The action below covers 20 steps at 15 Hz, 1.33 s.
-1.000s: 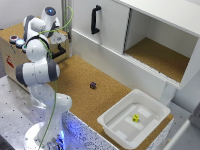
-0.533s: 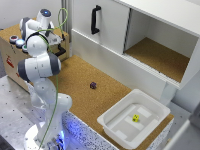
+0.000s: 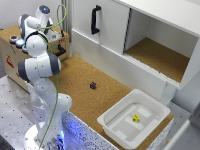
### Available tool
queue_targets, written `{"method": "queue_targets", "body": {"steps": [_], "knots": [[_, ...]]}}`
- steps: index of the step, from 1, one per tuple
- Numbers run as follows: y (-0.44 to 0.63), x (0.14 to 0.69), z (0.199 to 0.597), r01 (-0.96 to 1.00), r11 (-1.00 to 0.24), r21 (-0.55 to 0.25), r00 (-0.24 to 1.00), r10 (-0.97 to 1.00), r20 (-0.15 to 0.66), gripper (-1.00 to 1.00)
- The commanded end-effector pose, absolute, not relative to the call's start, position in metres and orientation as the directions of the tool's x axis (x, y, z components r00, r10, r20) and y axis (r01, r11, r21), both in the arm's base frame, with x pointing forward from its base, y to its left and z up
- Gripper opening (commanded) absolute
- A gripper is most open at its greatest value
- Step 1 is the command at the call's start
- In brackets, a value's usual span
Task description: Place the pink object on top of the drawer
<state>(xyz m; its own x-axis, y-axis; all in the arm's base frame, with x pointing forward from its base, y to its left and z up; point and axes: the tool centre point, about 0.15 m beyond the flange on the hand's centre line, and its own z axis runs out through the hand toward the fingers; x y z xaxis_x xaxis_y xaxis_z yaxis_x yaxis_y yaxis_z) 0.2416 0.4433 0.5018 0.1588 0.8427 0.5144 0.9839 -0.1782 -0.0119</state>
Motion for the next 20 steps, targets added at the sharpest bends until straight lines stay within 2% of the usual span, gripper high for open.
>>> {"method": "queue_targets", "body": {"steps": [1,5,20], "knots": [[0.361,0.212,0.505,0.980,-0.192,0.045,0.149,0.871,0.469,1.00],[0.328,0.216,0.482,0.961,-0.266,0.077,0.219,0.900,0.376,1.00],[0.328,0.216,0.482,0.961,-0.266,0.077,0.219,0.900,0.376,1.00]]}}
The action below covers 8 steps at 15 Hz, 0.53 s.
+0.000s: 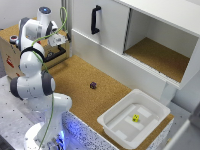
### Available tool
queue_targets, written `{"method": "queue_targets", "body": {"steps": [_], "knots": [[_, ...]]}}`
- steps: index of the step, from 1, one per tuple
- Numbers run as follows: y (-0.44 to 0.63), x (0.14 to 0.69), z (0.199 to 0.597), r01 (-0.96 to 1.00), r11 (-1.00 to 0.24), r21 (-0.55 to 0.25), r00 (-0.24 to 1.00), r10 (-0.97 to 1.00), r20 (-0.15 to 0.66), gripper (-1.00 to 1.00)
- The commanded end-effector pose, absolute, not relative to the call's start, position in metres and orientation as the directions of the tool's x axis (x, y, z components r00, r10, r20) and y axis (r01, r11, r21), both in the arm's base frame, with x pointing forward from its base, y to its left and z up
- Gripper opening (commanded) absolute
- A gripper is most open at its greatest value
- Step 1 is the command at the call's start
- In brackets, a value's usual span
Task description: Place the pink object on top of the drawer
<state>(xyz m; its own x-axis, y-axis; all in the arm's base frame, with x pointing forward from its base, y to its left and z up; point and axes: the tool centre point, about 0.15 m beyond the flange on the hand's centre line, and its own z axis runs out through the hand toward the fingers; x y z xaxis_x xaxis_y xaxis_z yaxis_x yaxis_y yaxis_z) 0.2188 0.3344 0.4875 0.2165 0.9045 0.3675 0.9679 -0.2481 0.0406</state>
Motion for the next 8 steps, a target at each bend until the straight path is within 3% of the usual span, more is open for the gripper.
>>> {"method": "queue_targets", "body": {"steps": [1,4,5,8], "knots": [[0.334,0.219,0.487,0.968,-0.248,0.040,0.217,0.905,0.367,1.00],[0.297,0.201,0.475,0.962,-0.273,-0.011,0.257,0.889,0.380,1.00],[0.297,0.199,0.484,0.966,-0.257,-0.012,0.240,0.882,0.405,1.00],[0.289,0.185,0.516,0.976,-0.219,0.005,0.202,0.908,0.366,1.00]]}}
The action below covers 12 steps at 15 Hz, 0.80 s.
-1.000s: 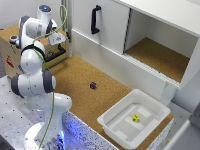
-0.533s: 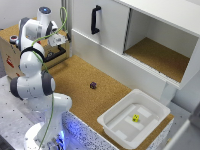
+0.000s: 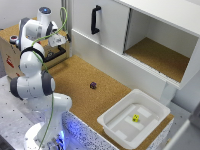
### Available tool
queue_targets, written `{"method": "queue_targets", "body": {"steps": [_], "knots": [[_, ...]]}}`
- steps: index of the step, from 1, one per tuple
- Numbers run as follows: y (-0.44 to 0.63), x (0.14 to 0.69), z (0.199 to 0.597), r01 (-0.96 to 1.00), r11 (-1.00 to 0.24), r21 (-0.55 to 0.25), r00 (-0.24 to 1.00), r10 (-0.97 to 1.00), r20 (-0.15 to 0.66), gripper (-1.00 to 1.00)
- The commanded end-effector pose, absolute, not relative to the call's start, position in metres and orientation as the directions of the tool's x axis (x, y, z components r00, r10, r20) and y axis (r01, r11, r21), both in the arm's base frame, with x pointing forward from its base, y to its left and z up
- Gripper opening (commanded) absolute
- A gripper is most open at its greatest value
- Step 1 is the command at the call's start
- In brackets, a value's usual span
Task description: Place the pink object on top of the drawer
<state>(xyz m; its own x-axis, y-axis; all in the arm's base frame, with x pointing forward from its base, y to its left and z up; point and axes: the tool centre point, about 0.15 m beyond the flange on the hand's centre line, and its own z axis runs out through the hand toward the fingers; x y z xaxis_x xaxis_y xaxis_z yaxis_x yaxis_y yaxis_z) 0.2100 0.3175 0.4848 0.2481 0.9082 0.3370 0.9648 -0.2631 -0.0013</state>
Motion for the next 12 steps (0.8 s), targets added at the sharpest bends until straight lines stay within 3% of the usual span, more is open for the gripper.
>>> {"method": "queue_targets", "body": {"steps": [1,2,4,7,12], "knots": [[0.287,0.179,0.525,0.981,-0.193,0.022,0.176,0.929,0.327,1.00],[0.288,0.172,0.531,0.990,-0.135,0.033,0.122,0.959,0.257,1.00],[0.290,0.168,0.540,0.994,-0.097,0.044,0.086,0.974,0.211,1.00],[0.310,0.172,0.557,0.997,-0.055,0.045,0.044,0.973,0.225,1.00],[0.362,0.184,0.569,1.000,0.009,0.001,-0.009,0.988,0.156,1.00]]}}
